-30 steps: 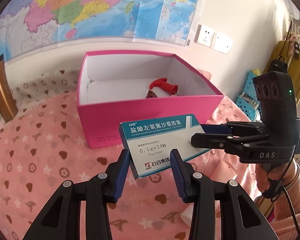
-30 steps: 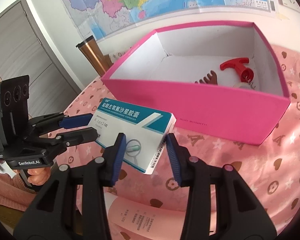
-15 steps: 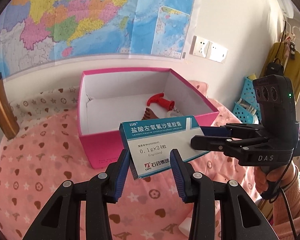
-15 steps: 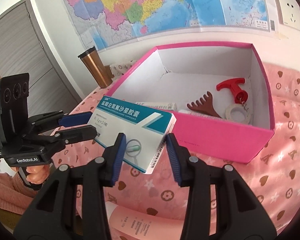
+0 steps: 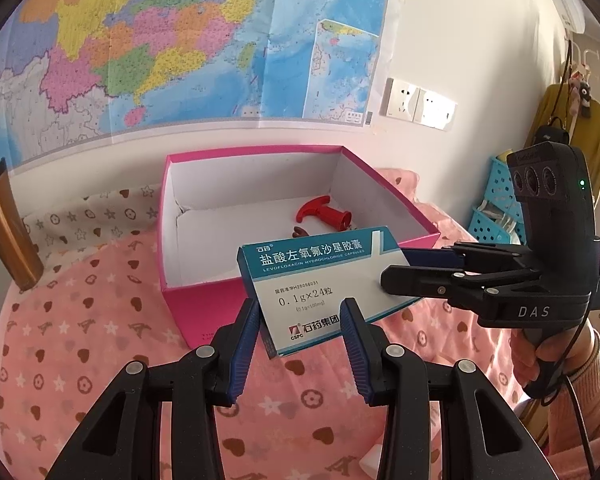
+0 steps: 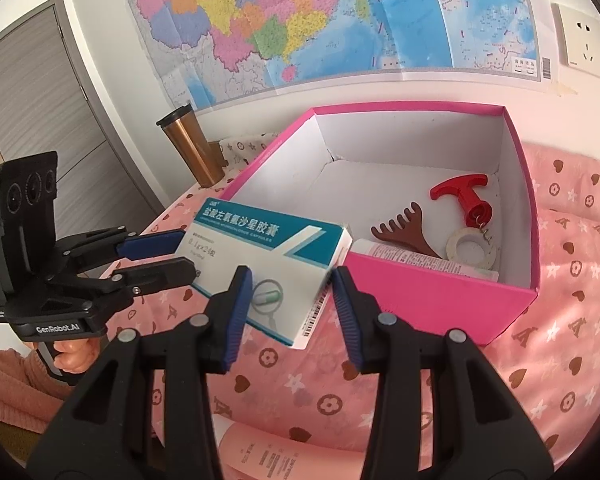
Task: Organize rigid objects
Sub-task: 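Lift the medicine box with the right tool over the magenta box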
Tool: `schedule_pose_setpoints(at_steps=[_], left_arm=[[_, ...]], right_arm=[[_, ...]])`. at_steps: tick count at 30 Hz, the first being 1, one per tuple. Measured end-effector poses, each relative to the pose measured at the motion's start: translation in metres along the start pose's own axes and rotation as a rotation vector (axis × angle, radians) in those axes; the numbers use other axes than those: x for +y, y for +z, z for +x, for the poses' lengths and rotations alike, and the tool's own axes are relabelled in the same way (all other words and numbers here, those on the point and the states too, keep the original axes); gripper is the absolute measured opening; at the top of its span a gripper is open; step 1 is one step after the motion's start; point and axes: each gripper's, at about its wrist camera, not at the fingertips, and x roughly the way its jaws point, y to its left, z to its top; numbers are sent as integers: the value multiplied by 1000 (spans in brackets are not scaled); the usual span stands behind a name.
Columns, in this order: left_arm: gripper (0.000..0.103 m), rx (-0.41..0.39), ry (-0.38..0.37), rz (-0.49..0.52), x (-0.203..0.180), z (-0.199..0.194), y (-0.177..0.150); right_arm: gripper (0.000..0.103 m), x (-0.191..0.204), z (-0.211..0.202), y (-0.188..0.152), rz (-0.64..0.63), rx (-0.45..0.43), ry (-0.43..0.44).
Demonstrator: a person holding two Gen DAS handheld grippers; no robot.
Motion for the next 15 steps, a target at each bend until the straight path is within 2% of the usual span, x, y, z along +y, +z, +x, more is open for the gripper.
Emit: schedule_pose_setpoints(at_steps=[15], left_arm=[[41,-8,20,15,6,6,14]], right_arm=[[45,-4,3,15,-11,-24,-3]])
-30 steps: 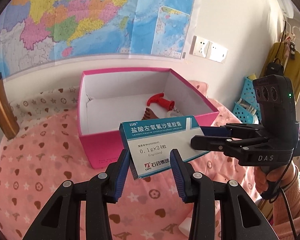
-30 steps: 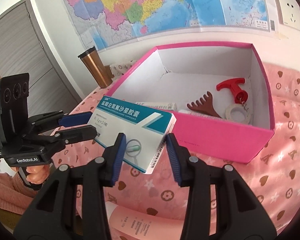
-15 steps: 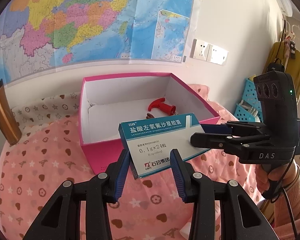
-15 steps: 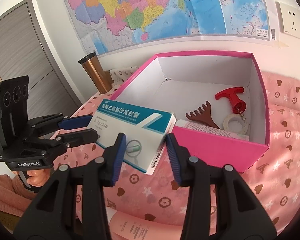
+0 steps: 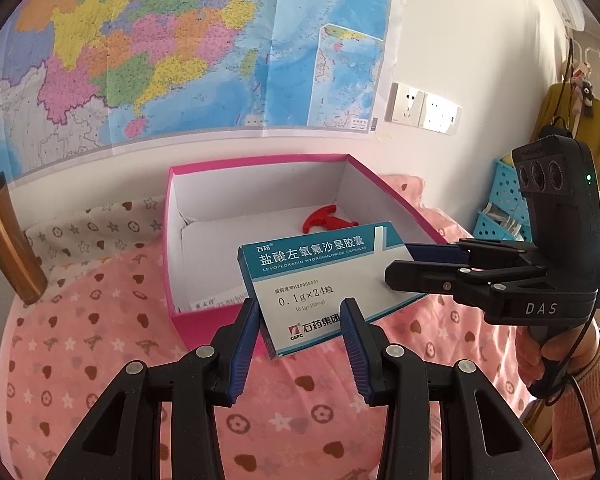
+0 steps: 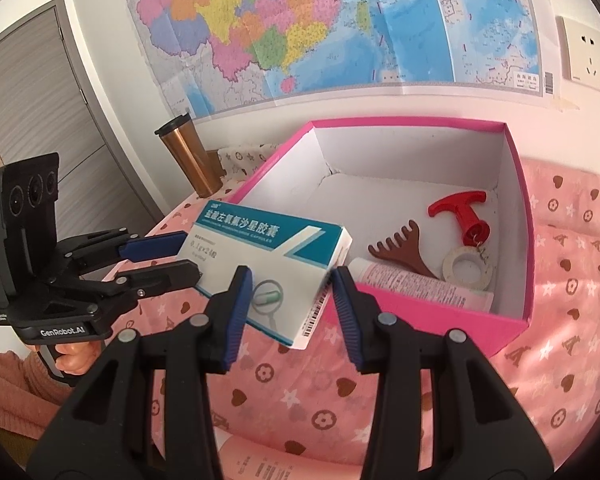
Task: Organize rigid objects
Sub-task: 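Lift the medicine box with the right tool over the magenta box, then lower the medicine box into the magenta box and open the right tool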
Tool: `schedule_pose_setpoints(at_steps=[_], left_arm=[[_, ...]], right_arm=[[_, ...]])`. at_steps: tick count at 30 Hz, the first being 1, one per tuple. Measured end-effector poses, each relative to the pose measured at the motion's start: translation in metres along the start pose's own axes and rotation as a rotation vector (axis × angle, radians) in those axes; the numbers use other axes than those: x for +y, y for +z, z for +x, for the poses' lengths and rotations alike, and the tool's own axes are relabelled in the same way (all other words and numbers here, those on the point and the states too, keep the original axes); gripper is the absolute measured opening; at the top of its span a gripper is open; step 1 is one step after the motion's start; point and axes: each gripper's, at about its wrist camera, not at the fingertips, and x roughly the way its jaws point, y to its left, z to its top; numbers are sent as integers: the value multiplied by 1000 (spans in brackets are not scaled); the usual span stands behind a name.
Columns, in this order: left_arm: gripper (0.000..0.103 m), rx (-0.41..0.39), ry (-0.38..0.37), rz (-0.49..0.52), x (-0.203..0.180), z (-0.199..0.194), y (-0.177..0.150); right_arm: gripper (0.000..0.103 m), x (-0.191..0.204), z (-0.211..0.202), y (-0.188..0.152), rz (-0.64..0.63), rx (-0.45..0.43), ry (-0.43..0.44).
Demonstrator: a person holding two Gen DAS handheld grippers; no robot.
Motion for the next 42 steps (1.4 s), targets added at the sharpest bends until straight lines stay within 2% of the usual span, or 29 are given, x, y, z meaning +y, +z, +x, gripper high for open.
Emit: schedule_pose_setpoints(at_steps=[22,42], left_arm=[[41,36,34,-30,29,29,22],[41,101,88,-61,51,60,30]], right_arm=[[45,-18,32,33,65,2,44],[45,-39,82,37,138,87,52]])
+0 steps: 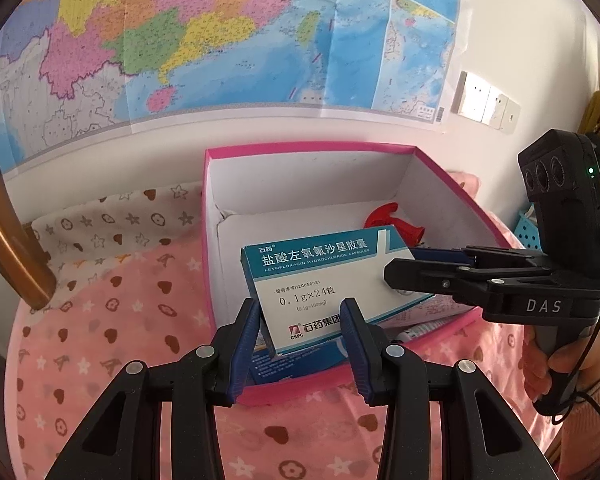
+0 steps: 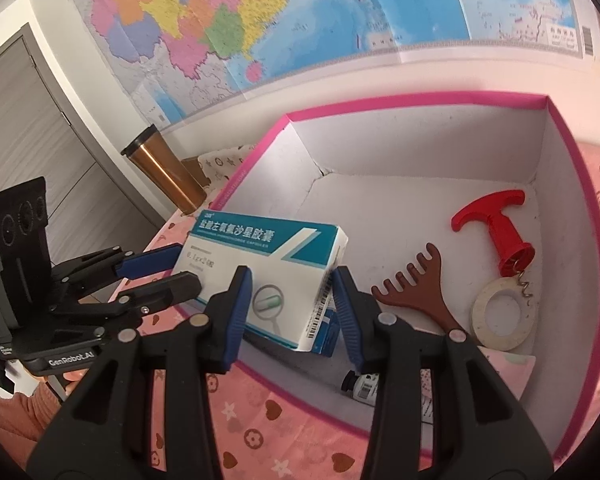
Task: Organize rigid objects
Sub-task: 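Lower the medicine box into the magenta box and open the right tool, then move the right tool to the peach white-capped tube and grasp it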
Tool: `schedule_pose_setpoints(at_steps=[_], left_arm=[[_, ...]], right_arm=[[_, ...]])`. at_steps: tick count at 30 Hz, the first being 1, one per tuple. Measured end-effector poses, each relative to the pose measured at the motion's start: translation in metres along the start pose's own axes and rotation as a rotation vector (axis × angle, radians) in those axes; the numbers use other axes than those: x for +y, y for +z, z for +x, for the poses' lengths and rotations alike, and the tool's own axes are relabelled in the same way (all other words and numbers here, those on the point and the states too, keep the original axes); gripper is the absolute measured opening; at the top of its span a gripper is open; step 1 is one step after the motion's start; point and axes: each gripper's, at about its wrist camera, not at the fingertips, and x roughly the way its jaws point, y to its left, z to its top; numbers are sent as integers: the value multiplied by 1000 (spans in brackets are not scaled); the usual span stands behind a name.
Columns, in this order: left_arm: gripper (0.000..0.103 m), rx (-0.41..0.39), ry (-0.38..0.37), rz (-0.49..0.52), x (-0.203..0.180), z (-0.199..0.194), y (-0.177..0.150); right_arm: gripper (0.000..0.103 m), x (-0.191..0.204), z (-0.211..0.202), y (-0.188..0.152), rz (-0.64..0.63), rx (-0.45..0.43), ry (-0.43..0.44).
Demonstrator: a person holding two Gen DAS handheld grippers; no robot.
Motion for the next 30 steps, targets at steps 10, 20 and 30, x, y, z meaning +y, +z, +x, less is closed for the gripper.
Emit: schedule_pose_setpoints(at_steps=[10,20,30], left_arm=[[41,24,56,-13,5,9,2],[46,-66,61,-28,-2,-24,-2],[53,-107,-146,79,-46,-73,-57]], right_arm=[[45,-3,22,0,3,73,-8],[45,4,15,-3,-13,59,-8],[46,16,-76,-42,-97,-66,-2]])
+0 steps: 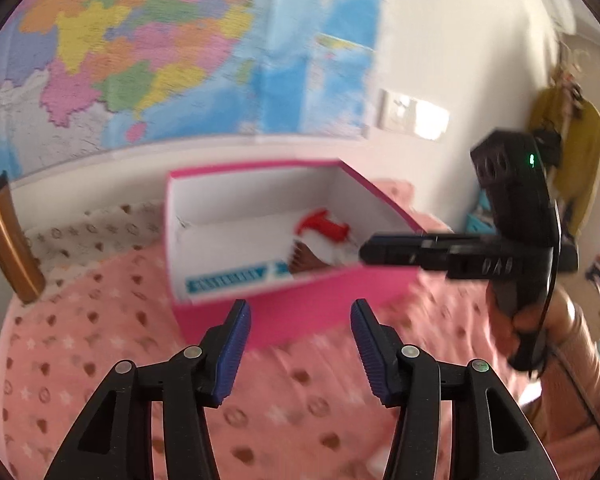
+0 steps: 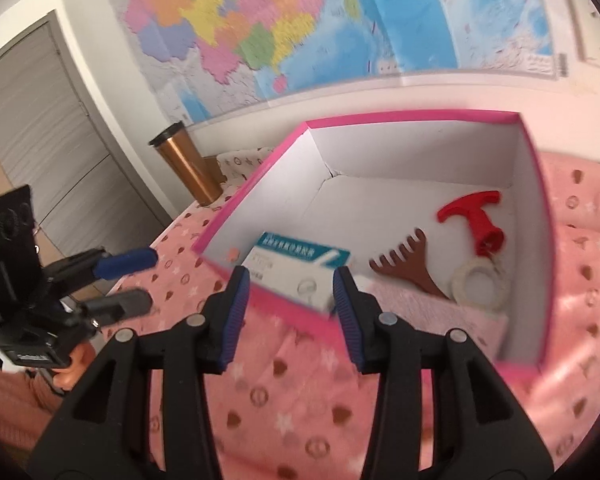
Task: Organize rigid objects
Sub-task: 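Move the right tool to the peach white-capped tube and grasp it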
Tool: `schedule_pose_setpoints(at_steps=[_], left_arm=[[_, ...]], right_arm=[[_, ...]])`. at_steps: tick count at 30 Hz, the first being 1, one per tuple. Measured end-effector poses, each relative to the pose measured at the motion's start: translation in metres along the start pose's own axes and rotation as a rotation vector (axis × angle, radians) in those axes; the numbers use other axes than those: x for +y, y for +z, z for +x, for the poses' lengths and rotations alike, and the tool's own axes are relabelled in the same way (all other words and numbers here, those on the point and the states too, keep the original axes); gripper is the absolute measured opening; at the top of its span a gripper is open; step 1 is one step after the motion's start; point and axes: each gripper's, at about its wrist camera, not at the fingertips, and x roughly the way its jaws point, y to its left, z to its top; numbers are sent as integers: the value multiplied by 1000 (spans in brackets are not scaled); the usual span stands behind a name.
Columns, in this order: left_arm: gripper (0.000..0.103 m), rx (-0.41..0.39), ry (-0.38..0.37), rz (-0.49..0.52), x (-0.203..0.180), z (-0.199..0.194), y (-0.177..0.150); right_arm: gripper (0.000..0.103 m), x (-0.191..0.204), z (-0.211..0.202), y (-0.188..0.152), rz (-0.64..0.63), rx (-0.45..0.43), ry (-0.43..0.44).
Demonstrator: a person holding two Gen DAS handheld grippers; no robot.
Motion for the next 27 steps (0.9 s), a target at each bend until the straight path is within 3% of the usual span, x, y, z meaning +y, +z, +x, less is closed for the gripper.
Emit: schedule_pose_setpoints(at_steps=[4,8,13,23,26,27], left_arm=[[53,106,-113,-25,-14,8,-28],[53,204,-171,-34,-27,21,-53],[53,267,-199,-93,-29,28,-74],[53,307,-203,-109,-35,17,-96],[48,317,-205,-98,-38,17,-99],[41,320,-210,-100,-39,19,-99]], right_arm=[[47,-13,-25,-39,36,34,-45],[47,-33,-34,-81,125,99,-108],[47,-47,-43,-123,210,159,-148],[47,-43,-47,-143,233,169,-142],[47,-40,-46,-145,228,169,-130],[47,-39,-46,-146,226,170,-129]])
